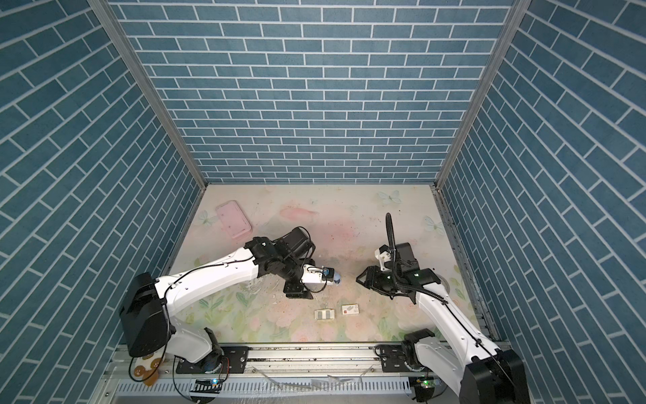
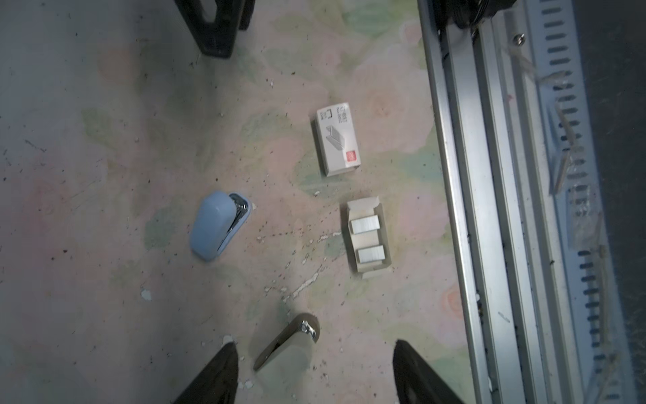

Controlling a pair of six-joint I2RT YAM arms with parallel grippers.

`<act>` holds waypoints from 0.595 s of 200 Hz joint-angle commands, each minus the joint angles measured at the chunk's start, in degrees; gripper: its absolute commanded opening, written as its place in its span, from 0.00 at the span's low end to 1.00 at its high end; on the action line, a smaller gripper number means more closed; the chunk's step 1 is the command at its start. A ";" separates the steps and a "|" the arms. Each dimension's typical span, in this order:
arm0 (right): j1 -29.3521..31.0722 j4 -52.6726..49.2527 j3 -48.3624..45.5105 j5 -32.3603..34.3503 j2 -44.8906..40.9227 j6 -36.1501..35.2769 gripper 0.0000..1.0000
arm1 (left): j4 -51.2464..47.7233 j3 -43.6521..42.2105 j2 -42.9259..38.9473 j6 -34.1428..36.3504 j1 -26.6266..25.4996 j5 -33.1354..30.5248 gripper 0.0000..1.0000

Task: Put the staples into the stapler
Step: 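Set the open staple tray down and raise both grippers away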

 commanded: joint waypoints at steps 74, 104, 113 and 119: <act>-0.15 -0.99 0.48 -1.90 -4.11 1.77 0.53 | -4.09 -2.09 6.70 14.37 3.17 -3.22 0.72; -0.15 -0.66 -0.25 -1.28 -4.11 2.26 0.53 | -1.94 -3.49 7.80 15.66 3.33 -3.19 0.72; -0.15 0.00 -0.66 -1.12 -4.28 2.55 0.53 | -0.82 -3.93 8.17 15.90 3.34 -3.85 0.72; -0.17 0.43 -1.00 -0.94 -4.37 2.65 0.53 | 0.13 -4.26 8.39 15.99 3.36 -4.29 0.71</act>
